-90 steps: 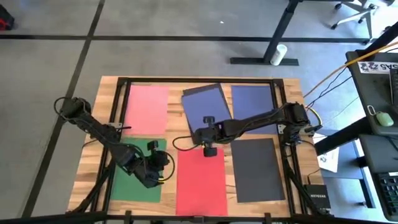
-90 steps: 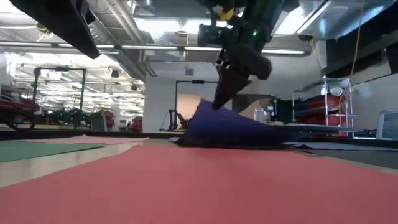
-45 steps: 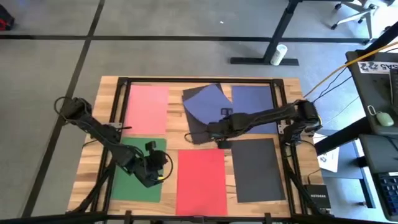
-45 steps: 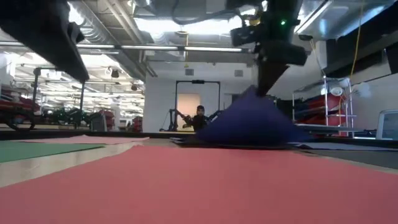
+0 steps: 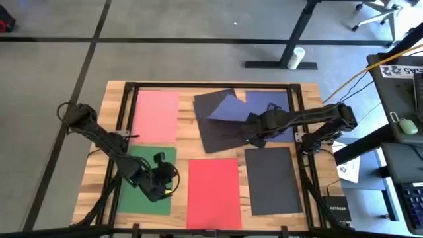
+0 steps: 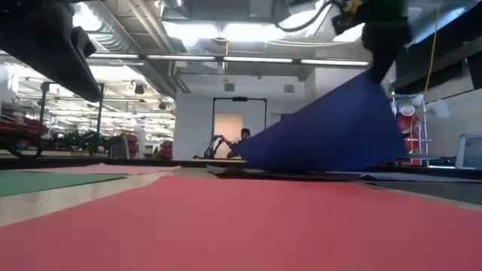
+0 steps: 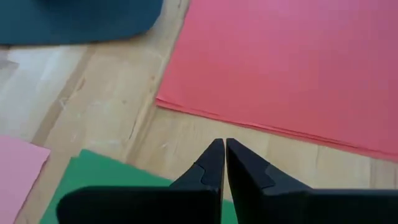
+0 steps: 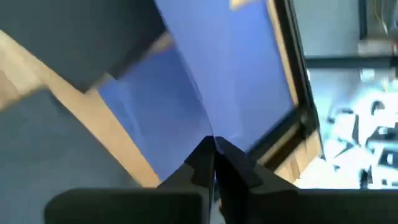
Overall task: Organize paper
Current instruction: Stack the blue paper on top of the blue paper
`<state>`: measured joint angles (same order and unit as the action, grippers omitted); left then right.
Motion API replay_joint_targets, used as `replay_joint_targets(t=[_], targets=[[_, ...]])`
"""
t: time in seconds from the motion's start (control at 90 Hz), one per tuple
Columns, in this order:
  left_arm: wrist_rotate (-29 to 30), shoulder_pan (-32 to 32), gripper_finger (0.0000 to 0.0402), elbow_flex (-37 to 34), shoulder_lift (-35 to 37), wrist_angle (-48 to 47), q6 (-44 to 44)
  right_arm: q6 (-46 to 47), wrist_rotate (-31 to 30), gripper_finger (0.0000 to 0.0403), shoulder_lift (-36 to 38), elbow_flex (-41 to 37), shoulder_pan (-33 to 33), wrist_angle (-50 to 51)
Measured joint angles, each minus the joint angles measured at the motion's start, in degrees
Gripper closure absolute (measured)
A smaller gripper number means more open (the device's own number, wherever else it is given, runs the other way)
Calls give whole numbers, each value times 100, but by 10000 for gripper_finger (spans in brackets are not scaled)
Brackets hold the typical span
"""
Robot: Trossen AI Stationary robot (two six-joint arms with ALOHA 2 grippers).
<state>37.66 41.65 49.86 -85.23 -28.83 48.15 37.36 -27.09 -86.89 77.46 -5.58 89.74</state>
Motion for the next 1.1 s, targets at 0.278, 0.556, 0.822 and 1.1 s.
replay_joint_targets(t=[0.278, 0.556, 0.822, 1.1], targets=[[55, 89, 402, 1, 0, -11, 201, 833, 748, 403, 419, -636, 40, 13], [222, 97, 402, 5, 0, -79, 423, 344, 2340, 403, 415, -1851, 39, -1950], [224, 97, 402, 5, 0, -72, 426, 119, 2145, 403, 415, -2374, 410, -4458], [225, 97, 402, 5, 0, -68, 458, 909, 989, 403, 415, -2372, 1232, -4412]])
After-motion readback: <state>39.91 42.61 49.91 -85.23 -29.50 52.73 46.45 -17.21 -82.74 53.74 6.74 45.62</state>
